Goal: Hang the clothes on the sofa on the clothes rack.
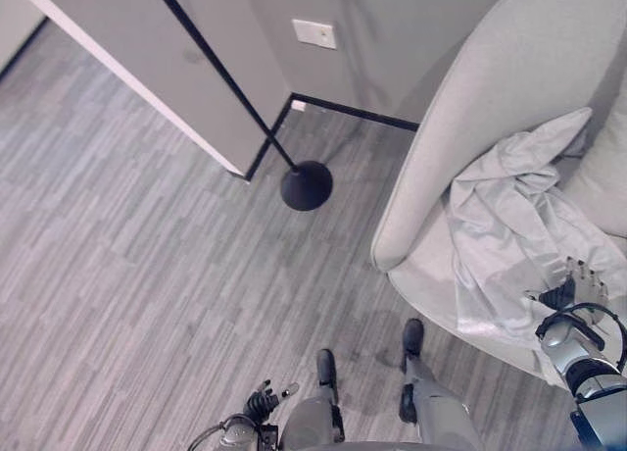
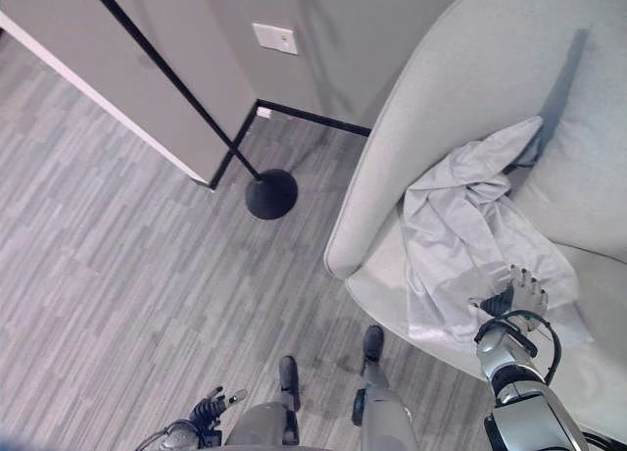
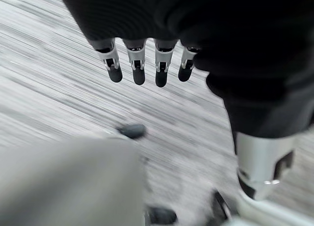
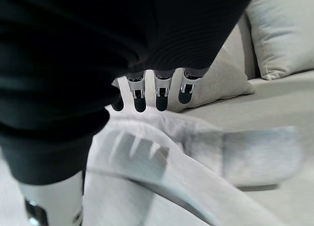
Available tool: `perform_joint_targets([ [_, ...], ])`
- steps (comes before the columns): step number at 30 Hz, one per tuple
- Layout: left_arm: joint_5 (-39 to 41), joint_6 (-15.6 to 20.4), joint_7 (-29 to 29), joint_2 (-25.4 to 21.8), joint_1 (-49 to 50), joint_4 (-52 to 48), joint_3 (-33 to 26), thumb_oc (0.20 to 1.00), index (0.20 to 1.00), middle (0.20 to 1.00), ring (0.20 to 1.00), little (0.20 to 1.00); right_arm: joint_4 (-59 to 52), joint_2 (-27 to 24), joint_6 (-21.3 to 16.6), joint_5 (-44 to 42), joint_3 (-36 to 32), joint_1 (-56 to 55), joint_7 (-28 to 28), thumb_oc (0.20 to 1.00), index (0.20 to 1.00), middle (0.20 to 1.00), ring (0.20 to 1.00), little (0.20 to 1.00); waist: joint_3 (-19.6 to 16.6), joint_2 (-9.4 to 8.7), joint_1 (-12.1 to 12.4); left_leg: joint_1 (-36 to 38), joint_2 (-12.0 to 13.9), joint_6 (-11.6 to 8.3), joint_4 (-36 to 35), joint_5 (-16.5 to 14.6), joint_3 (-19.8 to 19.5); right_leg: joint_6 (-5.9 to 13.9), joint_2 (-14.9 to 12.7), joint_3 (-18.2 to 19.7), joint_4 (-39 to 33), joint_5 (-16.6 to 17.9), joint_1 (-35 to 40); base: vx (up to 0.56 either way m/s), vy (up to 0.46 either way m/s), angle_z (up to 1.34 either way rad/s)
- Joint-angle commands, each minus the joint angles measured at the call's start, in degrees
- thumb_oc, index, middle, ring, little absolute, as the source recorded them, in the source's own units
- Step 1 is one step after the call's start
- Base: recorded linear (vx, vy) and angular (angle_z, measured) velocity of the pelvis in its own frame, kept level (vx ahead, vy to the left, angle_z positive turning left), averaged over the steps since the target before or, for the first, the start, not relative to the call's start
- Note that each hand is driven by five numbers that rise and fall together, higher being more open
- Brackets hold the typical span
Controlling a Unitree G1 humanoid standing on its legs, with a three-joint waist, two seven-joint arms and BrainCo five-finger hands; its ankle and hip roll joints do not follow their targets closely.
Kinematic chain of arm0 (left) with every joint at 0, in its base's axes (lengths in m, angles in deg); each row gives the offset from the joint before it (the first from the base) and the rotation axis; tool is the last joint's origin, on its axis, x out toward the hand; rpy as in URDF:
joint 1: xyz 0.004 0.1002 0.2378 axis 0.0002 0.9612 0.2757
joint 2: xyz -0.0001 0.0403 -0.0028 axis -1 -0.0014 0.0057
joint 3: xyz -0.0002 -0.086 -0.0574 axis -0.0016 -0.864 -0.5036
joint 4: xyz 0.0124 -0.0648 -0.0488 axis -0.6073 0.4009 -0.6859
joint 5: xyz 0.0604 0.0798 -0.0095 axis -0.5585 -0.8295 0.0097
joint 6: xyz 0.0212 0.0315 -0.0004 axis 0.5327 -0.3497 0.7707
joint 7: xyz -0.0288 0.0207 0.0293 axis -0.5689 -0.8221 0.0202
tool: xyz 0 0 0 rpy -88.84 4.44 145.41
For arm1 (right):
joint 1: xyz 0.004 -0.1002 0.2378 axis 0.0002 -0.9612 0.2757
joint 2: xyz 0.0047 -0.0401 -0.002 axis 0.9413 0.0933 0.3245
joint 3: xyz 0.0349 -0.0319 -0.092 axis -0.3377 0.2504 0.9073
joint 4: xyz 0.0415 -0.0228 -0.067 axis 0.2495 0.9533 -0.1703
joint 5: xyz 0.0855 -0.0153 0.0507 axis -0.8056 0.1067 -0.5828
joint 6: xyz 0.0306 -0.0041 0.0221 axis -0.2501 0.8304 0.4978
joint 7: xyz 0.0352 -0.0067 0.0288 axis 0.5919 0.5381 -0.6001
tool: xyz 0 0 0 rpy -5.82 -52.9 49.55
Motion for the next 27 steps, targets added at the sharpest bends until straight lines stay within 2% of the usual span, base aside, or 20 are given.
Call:
perform_joint_targets([
  [1,0.63,1.63,0.45,0.43,-2.72,-1.59,5.02,1.0,1.0,1.0,1.0,1.0,6.48,3.26,0.06,-3.22,2.0,4.86,-2.34,0.58,0.58,0.58,0.58,0.58,-3.37,-1.53,1.62,2.24,3.79,-3.6,-0.02,6.28,-3.21,8.02,-6.46,3.21,1.07,-0.54,-0.61,-0.02,-0.04,0.01],
  [2,0.97,1.52,0.34,0.2,-3.23,-2.72,5.84,1.0,1.0,1.0,1.0,1.0,8.33,3.99,0.18,-4.78,2.37,5.15,-4.54,0.2,0.2,0.2,0.2,0.2,-2.96,-1.28,1.74,1.78,3.76,-3.65,-0.02,6.57,-2.9,8.07,-6.7,3.14,1.02,-0.42,-0.93,-0.03,-0.053,0.03],
  [3,1.04,1.18,-0.16,0.27,-4.14,-4.22,7.13,1.0,1.0,1.0,1.0,1.0,10.04,4.42,0.8,-4.47,4.38,4.61,-7.88,0.2,0.2,0.2,0.2,0.2,-2.25,-0.66,1.64,1.25,3.8,-3.73,-0.02,6.91,-1.61,8.15,-7.27,2.57,0.84,-0.39,-1.04,-0.03,-0.053,0.01],
  [4,1.04,1.18,-0.16,0.28,-4.14,-4.23,7.13,1.0,1.0,1.0,1.0,1.0,10.04,4.41,0.79,-4.47,4.39,4.61,-7.88,0.2,0.2,0.2,0.2,0.2,-2.24,-0.66,1.63,1.26,3.8,-3.73,-0.02,6.91,-1.61,8.15,-7.27,2.56,0.84,-0.39,-1.02,-0.02,-0.041,0.05],
  [5,0.26,0.97,-0.48,0.84,-4.88,-4.43,7.93,1.0,1.0,1.0,1.0,1.0,9.73,4.72,1.13,-1.32,6.65,3.6,-8.84,0.2,0.2,0.2,0.2,0.2,-1.67,-0.19,1.03,0.93,3.88,-3.85,-0.02,7.82,0.16,8.18,-7.8,1.99,0.51,-0.5,-0.73,0.0,0.0,0.0],
  [10,-2.28,0.38,0.07,2.03,-5.69,-2.51,8.28,1.0,1.0,1.0,1.0,1.0,8.35,6.23,1.45,0.32,7.14,1.91,-8.44,0.2,0.2,0.2,0.2,0.2,-1.53,0.44,-0.25,2.22,4.72,-4.21,-0.02,9.1,3.62,7.89,-8.1,0.91,0.09,-0.97,0.89,0.02,-0.003,0.09],
  [17,-5.82,-0.36,1.75,2.33,-4.55,2.96,5.0,1.0,1.0,1.0,1.0,1.0,3.41,8.29,0.92,2.17,6.78,-3.28,-6.8,0.2,0.2,0.2,0.2,0.2,-3.99,-0.66,-2.05,7.55,6.38,-4.72,-0.02,8.15,6.55,6.92,-6.32,0.51,0.09,-2.26,5.48,0.07,-0.019,0.18],
  [18,-6.39,-0.45,1.94,2.27,-4.21,3.6,4.64,1.0,1.0,1.0,1.0,1.0,2.8,8.64,0.6,1.34,6.08,-4.08,-6.33,0.313,0.313,0.313,0.313,0.313,-4.53,-0.92,-2.21,8.5,6.5,-4.67,-0.02,7.8,6.82,6.85,-6.11,0.64,0.09,-2.47,6.26,0.1,-0.013,-0.1],
  [19,-6.57,-0.48,2.13,2.25,-3.83,3.93,4.34,1.0,1.0,1.0,1.0,1.0,2.16,8.95,0.3,0.46,5.25,-4.84,-5.54,1.0,1.0,1.0,1.0,1.0,-5.11,-1.12,-2.37,9.27,6.66,-4.65,-0.02,7.53,6.97,6.84,-5.93,0.6,0.09,-2.62,6.85,0.09,0.003,-0.15],
  [23,-7.4,-0.81,2.47,2.27,-2.93,4.75,3.42,1.0,1.0,1.0,1.0,1.0,-3.12,10.12,-0.96,-1.31,4.66,-7.95,-5.39,1.0,1.0,1.0,1.0,1.0,-6.99,-2.1,-3.11,11.47,7.03,-4.47,-0.02,6.85,7.3,6.74,-5.34,1.09,0.09,-2.92,8.22,0.06,0.016,-0.14],
  [24,-7.74,-0.82,2.53,2.61,-2.57,5.5,2.71,1.0,1.0,1.0,1.0,1.0,-9.12,10.48,-1.66,0.54,5.86,-11.19,-5.47,1.0,1.0,1.0,1.0,1.0,-7.81,-2.75,-3.77,13.06,7.48,-4.49,-0.02,6.5,8.35,6.8,-4.97,1.23,0.09,-3.11,9.2,0.03,0.052,-0.11],
  [26,-8.34,-0.72,2.81,2.79,-2.47,5.6,2.38,1.0,1.0,1.0,1.0,1.0,-12.15,10.91,-1.86,2.53,7.27,-13.06,-6.04,1.0,1.0,1.0,1.0,1.0,-8.64,-3.34,-4.07,14.3,7.57,-4.38,-0.02,6.74,9.22,6.79,-4.7,1.5,0.09,-3.37,9.82,0.02,0.063,-0.05],
  [27,-8.56,-0.75,2.91,2.74,-2.4,5.88,2.41,1.0,1.0,1.0,1.0,1.0,-13.47,11.49,-2.15,2.89,8.27,-13.83,-7.19,1.0,1.0,1.0,1.0,1.0,-8.85,-3.94,-3.75,14.78,6.49,-3.79,-0.02,6.16,8.07,6.8,-4.6,2.17,0.09,-3.34,9.93,0.01,0.082,-0.07],
])
